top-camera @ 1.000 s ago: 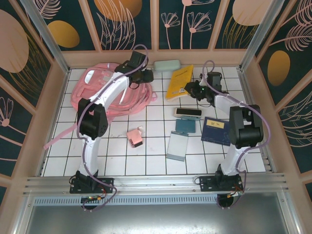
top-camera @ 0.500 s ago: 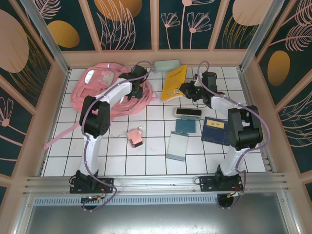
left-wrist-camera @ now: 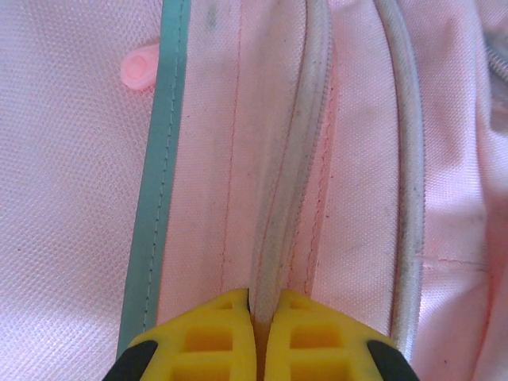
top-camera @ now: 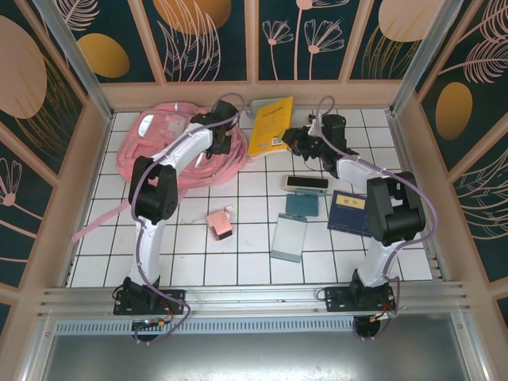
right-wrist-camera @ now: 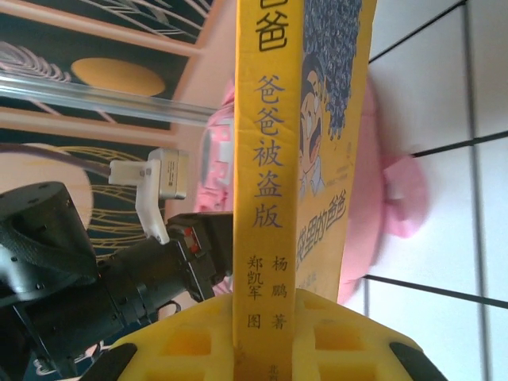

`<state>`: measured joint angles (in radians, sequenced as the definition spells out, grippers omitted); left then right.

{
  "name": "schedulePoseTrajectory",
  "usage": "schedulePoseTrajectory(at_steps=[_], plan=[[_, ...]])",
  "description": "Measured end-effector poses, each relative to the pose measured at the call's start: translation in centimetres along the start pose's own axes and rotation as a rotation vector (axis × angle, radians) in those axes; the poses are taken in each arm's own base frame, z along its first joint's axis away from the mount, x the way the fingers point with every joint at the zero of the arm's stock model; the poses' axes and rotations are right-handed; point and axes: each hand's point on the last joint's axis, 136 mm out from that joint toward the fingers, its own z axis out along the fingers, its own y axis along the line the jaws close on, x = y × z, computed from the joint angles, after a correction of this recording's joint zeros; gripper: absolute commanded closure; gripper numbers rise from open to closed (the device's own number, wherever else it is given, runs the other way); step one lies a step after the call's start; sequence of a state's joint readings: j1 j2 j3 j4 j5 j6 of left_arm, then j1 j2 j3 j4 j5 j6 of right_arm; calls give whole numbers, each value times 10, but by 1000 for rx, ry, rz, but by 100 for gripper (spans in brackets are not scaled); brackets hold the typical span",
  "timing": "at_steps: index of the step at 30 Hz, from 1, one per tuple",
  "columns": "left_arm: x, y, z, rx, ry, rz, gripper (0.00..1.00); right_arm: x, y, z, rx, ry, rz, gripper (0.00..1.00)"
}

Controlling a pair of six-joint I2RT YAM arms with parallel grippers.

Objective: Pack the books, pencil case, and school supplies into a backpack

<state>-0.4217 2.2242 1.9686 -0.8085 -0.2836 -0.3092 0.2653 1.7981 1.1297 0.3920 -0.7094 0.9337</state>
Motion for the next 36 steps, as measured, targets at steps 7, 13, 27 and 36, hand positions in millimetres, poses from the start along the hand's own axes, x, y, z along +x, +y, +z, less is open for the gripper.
schedulePoseTrajectory(at_steps=[7,13,27,36], plan=[[-45,20,-64,132,-104,-115,100,9,33,19,-135,1,-6,100],[-64,42,-110,273,-158,-219,100,33,22,50,-143,46,36,100],[-72,61,-132,516,-153,-360,100,90,40,152,-250,112,72,100],[-77,56,-134,586,-150,-400,100,113,60,211,-360,137,113,100]])
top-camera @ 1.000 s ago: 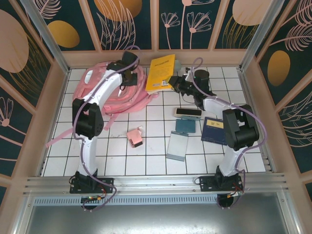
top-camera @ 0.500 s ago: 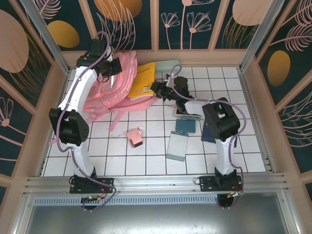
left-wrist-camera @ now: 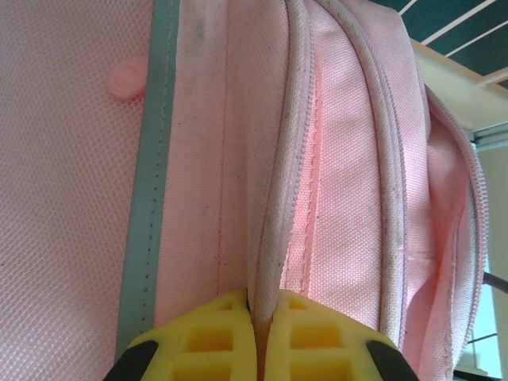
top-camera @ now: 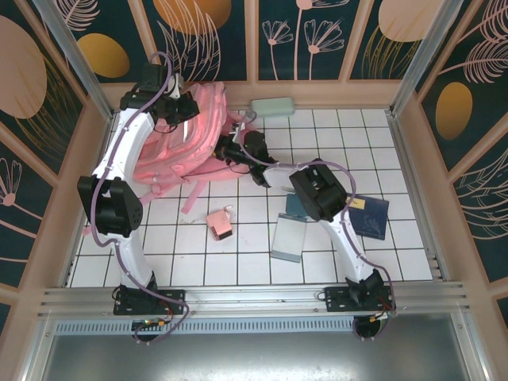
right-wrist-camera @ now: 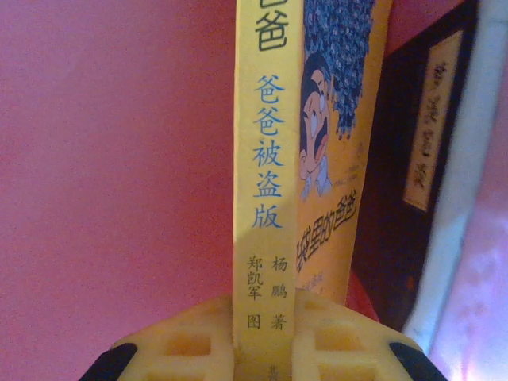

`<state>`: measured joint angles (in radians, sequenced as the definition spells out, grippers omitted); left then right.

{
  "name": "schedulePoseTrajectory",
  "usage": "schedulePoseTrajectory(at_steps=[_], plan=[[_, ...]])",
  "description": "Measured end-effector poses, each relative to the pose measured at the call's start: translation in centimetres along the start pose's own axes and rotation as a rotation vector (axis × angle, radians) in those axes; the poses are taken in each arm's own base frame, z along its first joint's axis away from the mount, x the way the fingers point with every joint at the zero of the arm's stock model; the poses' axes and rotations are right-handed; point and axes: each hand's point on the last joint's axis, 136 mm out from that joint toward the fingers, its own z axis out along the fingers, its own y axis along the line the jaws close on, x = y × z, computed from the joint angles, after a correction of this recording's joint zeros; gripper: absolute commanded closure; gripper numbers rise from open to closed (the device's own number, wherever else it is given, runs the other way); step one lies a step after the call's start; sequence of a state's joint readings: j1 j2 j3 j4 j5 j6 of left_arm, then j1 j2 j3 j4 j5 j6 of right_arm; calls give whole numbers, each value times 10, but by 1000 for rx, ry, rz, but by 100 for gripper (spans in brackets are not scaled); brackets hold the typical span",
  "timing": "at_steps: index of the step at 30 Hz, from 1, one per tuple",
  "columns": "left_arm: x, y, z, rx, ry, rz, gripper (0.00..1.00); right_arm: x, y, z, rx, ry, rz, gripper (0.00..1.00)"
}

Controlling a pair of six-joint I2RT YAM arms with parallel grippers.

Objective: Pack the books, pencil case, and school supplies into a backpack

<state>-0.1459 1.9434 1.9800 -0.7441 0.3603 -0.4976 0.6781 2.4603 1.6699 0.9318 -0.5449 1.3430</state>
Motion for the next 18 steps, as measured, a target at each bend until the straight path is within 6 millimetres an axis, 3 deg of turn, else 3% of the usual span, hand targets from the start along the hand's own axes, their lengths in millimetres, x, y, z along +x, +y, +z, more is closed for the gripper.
schedulePoseTrajectory(at_steps=[4,12,16,18], plan=[[2,-1,2,11,6,-12,100,1,-12,24,3,12,13,100],[2,-1,6,27,4,-37,100,11,-62,54,132,33,64,100],[0,-1,7,26,-6,-49,100,17,-69,68,150,60,68,69],[0,1,8,26,-8,-53,100,21,-68,69,156,84,69,60]])
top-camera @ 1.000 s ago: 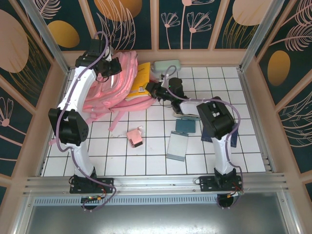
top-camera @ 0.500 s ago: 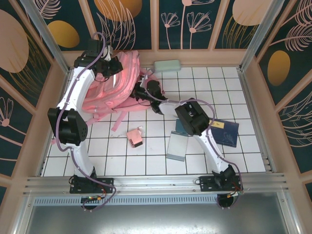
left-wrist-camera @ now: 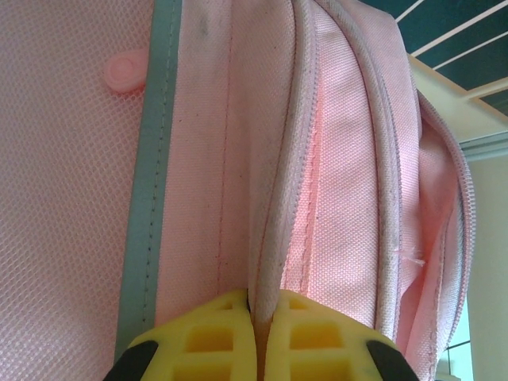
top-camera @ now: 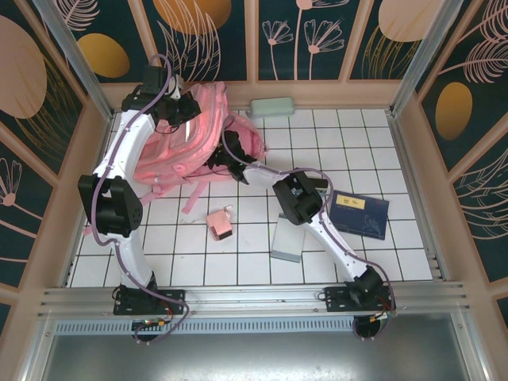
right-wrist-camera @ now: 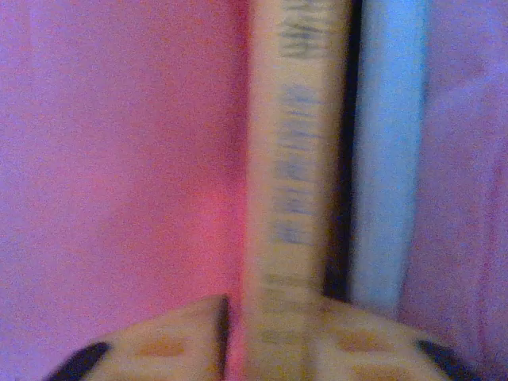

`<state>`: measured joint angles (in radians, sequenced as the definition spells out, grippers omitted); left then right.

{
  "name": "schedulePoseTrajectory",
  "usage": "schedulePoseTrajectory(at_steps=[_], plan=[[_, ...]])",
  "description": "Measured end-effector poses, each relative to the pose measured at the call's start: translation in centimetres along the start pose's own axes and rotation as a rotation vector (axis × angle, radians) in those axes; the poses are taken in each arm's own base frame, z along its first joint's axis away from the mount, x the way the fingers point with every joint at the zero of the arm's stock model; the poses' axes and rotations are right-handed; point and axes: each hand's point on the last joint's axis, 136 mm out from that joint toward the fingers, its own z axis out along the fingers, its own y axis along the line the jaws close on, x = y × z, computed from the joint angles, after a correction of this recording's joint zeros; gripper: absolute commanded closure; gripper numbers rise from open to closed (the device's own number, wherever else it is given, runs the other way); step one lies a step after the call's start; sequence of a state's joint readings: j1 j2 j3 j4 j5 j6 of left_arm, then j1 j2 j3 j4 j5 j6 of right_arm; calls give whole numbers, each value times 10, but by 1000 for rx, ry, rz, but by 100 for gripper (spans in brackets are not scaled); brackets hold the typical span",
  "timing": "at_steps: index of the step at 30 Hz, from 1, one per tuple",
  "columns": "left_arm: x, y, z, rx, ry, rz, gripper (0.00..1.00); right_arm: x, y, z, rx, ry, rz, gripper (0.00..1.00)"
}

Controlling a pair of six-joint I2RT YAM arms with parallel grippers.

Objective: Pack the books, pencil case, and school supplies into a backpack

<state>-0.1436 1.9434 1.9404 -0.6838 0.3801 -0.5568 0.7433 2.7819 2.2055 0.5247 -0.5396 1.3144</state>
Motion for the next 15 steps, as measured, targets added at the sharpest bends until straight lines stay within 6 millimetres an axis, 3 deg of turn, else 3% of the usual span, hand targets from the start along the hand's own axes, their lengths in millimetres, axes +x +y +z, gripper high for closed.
schedulePoseTrajectory(at_steps=[3,6,12,15], plan=[[0,2,2,-1,-1,-7,100,4,-1,-2,10,18,-20,49],[0,2,3,1,-5,-12,100,9,4,-12,36,30,-45,45],[0,3,5,4,-8,-11,100,10,1,-35,111,37,-83,45],[1,3,6,5,-6,-12,100,6,-4,-42,127,33,-97,57]])
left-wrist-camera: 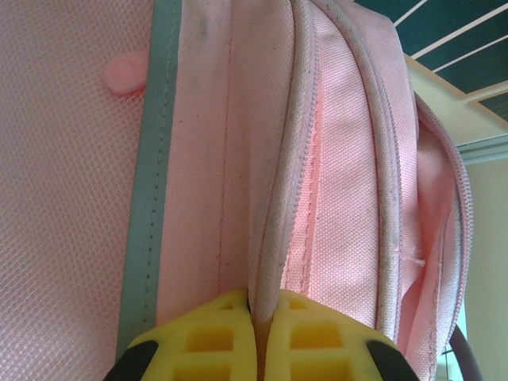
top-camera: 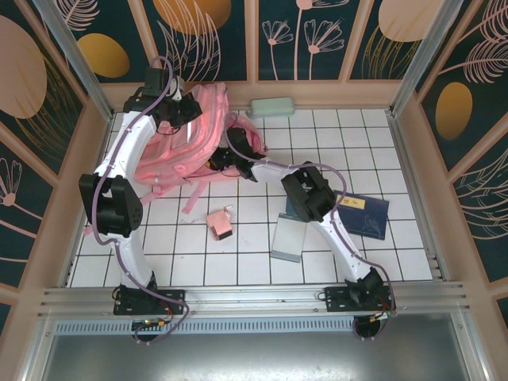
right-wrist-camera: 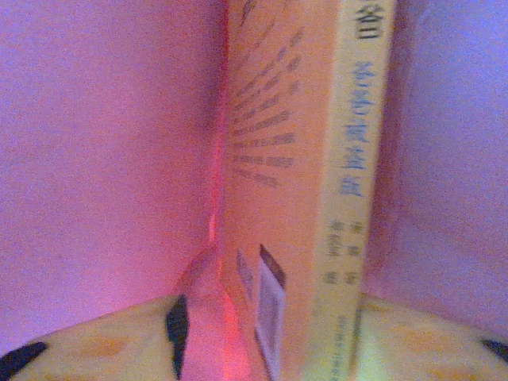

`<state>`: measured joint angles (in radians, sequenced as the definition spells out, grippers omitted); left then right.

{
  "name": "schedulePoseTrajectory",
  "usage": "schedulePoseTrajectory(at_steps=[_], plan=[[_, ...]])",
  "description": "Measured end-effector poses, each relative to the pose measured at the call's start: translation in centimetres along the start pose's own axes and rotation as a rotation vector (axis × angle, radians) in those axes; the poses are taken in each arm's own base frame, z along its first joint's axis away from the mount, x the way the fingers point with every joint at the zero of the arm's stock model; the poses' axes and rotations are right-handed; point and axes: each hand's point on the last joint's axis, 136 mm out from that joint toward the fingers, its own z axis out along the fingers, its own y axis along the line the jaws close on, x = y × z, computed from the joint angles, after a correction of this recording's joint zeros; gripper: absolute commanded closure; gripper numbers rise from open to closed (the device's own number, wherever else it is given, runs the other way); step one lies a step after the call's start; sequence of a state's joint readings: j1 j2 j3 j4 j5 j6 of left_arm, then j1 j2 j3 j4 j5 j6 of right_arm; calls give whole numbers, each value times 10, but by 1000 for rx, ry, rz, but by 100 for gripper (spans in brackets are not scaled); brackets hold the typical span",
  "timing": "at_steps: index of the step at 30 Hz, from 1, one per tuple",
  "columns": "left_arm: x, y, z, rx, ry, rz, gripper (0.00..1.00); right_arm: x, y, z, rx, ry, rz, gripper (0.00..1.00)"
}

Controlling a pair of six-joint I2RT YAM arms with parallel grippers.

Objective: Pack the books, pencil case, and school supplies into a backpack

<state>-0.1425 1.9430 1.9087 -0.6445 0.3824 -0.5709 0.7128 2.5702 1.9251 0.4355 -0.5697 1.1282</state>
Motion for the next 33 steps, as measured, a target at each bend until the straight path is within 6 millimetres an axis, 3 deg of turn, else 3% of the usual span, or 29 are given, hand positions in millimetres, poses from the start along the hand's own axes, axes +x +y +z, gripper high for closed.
schedulePoseTrajectory(at_steps=[4,6,7,11,17,18,20,22,27,30,33], plan=[[1,0,1,3,1,0,100,1,-9,-2,19,2,3,78],[0,0,1,4,0,-2,100,2,-10,-2,26,6,7,96],[0,0,2,5,-1,-1,100,2,-10,-2,25,6,6,100],[1,0,2,7,1,-9,100,4,-6,5,18,18,9,100],[1,7,6,11,-8,-34,100,11,-3,38,-20,51,-4,100],[0,9,6,8,-11,-41,100,13,-3,42,-27,55,-5,98],[0,14,6,0,-13,-50,100,16,-2,48,-36,61,2,75],[0,15,6,-4,-14,-54,100,19,2,50,-44,72,5,61],[-2,16,5,-12,-23,-49,100,24,9,45,-50,93,-29,48],[-3,17,3,-23,-33,-34,100,27,11,28,-12,97,-43,37],[-1,19,2,-33,-34,-21,100,26,15,10,33,94,-61,32]])
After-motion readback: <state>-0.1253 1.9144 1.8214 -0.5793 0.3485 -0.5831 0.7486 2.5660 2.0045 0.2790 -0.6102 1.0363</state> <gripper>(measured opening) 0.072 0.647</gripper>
